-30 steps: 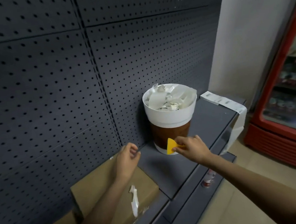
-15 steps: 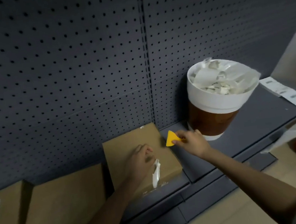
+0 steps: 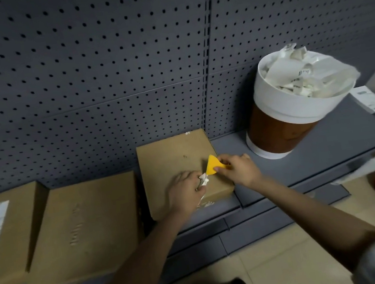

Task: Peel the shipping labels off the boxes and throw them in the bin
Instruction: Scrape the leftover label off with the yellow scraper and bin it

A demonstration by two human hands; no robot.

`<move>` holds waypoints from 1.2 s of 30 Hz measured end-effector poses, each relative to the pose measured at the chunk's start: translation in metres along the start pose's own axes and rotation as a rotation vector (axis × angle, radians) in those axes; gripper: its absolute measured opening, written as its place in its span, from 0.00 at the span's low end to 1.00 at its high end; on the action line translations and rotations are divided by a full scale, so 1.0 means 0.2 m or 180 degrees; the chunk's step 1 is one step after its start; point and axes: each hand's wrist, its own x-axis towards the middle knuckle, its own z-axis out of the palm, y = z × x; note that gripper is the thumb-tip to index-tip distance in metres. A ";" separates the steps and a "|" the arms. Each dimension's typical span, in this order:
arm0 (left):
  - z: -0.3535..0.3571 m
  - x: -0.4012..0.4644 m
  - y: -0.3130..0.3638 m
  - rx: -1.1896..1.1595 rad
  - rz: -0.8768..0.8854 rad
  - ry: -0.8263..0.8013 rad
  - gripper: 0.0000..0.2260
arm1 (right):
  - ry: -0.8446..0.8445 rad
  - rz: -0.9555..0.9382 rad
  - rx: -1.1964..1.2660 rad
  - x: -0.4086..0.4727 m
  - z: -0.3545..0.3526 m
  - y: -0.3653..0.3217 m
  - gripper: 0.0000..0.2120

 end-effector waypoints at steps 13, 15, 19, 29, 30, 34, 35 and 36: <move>-0.37 0.52 0.60 -0.0912 0.0737 0.1043 0.08 | 0.0882 0.0373 0.0121 -0.10 -0.48 0.22 0.13; -0.42 0.62 0.81 -0.0924 0.1108 0.1033 0.08 | 0.1158 0.0430 0.0216 -0.18 -0.62 0.26 0.14; -0.41 0.79 1.19 -0.0881 0.1664 0.1038 0.11 | 0.1779 0.0533 0.0193 -0.32 -0.93 0.36 0.16; -0.12 0.99 1.42 0.0092 0.1601 0.0305 0.18 | 0.2125 0.1005 -0.0117 -0.46 -1.26 0.61 0.14; -0.11 1.00 1.41 -0.0037 0.1570 0.0266 0.18 | 0.2089 0.1004 -0.0136 -0.45 -1.26 0.63 0.13; -0.13 1.02 1.41 0.0260 0.1714 0.0088 0.13 | 0.1951 0.0988 -0.0135 -0.40 -1.23 0.65 0.13; -0.14 1.02 1.41 0.0298 0.1683 0.0035 0.14 | 0.1925 0.0989 -0.0141 -0.38 -1.23 0.65 0.14; -0.16 1.00 1.42 0.0302 0.1619 -0.0035 0.17 | 0.1905 0.0972 -0.0155 -0.36 -1.23 0.65 0.14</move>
